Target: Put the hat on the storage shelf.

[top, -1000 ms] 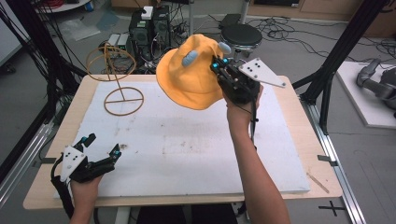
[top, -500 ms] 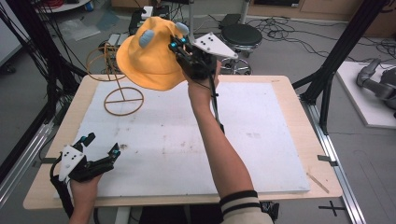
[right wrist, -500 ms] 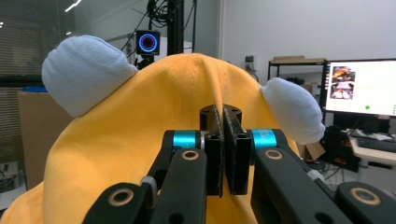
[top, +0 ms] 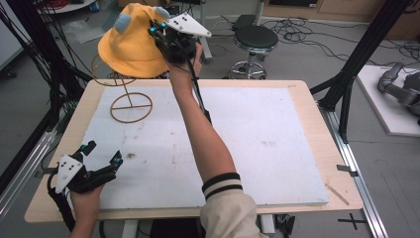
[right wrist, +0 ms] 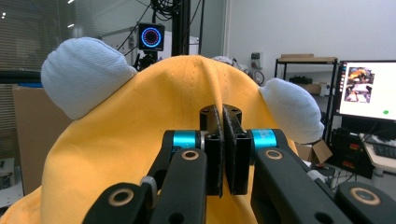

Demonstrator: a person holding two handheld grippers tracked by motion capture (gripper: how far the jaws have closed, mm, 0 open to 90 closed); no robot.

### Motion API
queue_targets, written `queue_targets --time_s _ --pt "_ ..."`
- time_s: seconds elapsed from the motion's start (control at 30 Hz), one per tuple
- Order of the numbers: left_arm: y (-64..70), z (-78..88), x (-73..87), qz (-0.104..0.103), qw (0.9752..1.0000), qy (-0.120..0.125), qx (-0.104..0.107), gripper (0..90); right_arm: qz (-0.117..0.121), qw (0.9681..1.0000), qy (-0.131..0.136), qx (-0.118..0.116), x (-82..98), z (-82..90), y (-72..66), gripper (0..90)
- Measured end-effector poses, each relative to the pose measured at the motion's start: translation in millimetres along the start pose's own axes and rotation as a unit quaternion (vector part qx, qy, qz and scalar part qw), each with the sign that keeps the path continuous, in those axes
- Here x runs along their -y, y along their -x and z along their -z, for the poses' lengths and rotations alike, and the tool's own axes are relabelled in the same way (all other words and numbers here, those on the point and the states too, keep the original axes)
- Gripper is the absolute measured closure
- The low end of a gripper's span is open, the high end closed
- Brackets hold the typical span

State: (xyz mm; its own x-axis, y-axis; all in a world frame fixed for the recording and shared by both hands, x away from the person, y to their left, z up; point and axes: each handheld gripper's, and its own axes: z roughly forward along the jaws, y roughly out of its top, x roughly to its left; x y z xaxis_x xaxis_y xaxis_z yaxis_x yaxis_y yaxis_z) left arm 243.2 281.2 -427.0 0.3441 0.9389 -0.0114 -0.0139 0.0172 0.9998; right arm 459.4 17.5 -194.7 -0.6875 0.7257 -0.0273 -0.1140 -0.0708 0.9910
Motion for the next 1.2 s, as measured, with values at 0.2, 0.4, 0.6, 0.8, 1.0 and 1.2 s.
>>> queue_targets --time_s 0.2,0.4,0.6,0.8,1.0,1.2 --pt "-1.9 3.5 0.0 0.006 1.0 0.003 -0.001 10.1 0.008 1.0 -0.004 -0.005 -0.5 -33.8 -15.5 88.5" --pt "-4.6 7.5 -1.1 0.013 0.9998 0.011 -0.005 10.0 0.018 0.9997 -0.016 -0.005 8.3 -64.1 -32.7 88.5" --pt "-5.0 8.6 -1.6 0.012 0.9998 0.011 -0.007 10.1 0.017 0.9993 -0.033 0.0 24.8 -90.2 -42.1 88.5" --pt "-5.3 8.3 -0.6 0.011 0.9998 0.011 -0.007 10.1 0.016 0.9982 -0.057 0.004 47.6 -108.1 -48.8 88.5" --pt "-7.8 11.2 0.6 0.013 0.9998 0.011 -0.011 10.1 0.01 0.9976 -0.068 0.01 63.5 -113.3 -48.3 88.5" --pt "-7.9 12.1 0.9 0.016 0.9998 0.009 -0.013 10.1 0.004 0.9972 -0.072 0.018 79.8 -113.3 -48.8 88.5"
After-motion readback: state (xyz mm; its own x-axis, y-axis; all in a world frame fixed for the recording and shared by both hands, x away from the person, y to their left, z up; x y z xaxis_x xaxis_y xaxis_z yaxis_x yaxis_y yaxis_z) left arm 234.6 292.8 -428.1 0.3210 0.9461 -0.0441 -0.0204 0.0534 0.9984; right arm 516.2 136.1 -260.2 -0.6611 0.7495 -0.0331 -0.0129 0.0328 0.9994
